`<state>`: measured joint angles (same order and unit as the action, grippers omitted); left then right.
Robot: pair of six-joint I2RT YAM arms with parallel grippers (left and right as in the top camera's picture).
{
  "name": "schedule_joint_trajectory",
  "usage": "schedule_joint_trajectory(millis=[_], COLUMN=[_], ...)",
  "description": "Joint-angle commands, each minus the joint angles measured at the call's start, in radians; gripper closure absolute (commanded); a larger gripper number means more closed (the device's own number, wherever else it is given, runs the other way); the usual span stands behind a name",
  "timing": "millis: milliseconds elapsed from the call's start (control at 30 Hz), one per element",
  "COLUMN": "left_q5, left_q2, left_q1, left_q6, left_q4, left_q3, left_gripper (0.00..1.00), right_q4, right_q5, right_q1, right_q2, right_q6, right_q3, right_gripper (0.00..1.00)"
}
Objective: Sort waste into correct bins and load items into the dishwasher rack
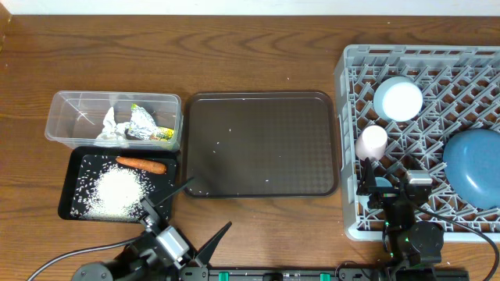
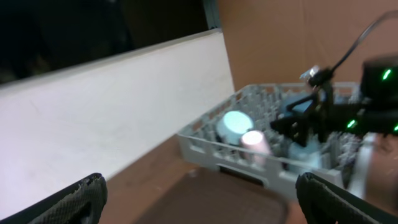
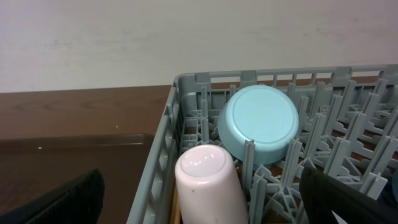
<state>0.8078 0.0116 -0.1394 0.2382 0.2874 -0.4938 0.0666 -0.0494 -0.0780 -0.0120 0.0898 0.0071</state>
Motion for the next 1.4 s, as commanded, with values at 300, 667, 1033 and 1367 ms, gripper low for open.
schedule_joint_trajectory(millis=[300, 667, 1033, 1367], left_q5=[-0.073, -0.191, -0.388, -0.592], left_q2=[-0.010, -0.010, -0.010, -0.010], left_q1=[-0.003, -0.004, -0.005, -0.004], left_q6=[0.277, 0.277, 0.242, 0.024], left_q4=[-0.252, -0.657, -0.651, -0.648], left_q3=[0.232, 0.346, 0.385, 0.444], left_gripper=[0.00, 0.00, 0.02, 0.02], right_q4=[0.003, 0.003, 0.003, 0.003], right_q5=[-0.014, -0.014, -0.014, -0.014], right_q1=[0.014, 0.014, 0.014, 0.014], right_q2=[0.007, 0.007, 0.007, 0.007], right_q6=[-0.016, -0.016, -0.016, -0.016], right_q3=[-0.002, -0.002, -0.002, -0.002], right_gripper=[0.01, 0.01, 0.01, 0.01])
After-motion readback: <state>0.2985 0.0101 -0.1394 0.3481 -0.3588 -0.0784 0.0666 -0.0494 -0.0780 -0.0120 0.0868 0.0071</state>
